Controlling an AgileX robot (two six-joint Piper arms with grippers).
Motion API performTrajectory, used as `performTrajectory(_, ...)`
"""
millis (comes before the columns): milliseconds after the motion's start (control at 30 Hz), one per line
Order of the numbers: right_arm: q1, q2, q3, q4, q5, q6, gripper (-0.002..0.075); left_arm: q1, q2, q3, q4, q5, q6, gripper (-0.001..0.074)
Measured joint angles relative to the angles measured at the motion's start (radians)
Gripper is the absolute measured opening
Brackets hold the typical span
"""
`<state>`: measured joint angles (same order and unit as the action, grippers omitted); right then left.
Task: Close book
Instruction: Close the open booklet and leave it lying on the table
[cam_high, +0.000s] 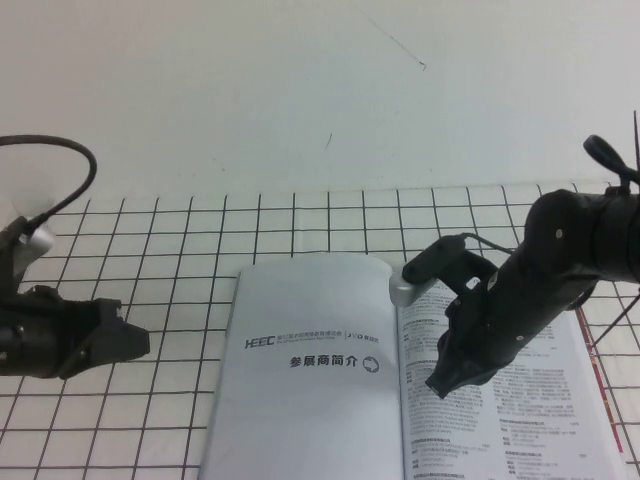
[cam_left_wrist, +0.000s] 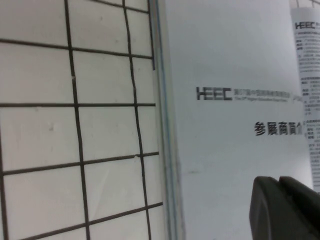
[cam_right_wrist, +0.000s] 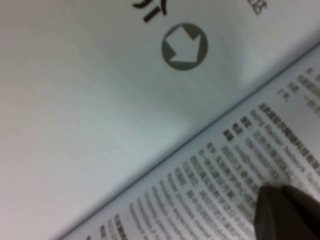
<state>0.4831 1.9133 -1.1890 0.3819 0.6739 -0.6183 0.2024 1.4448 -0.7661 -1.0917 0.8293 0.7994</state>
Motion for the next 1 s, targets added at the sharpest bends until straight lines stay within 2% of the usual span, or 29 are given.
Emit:
performTrajectory(367, 0.000, 0.054, -0.009, -0.070, -0.003, 0.073, -0.0003, -0.017, 0.238, -0.006, -0.056, -0.061, 0.043, -0.0004)
performTrajectory(700, 0.000, 0.057, -0.014, -0.072, 0.005, 0.077, -0.0003, -0.209, 0.308, -0.010, -0.057, -0.225, 0.008, -0.0004)
performTrajectory(1000, 0.000, 0.057, -0.015, -0.072, 0.008, 0.077, -0.0003, -0.280, 0.308, -0.010, -0.062, -0.298, -0.031, -0.0004)
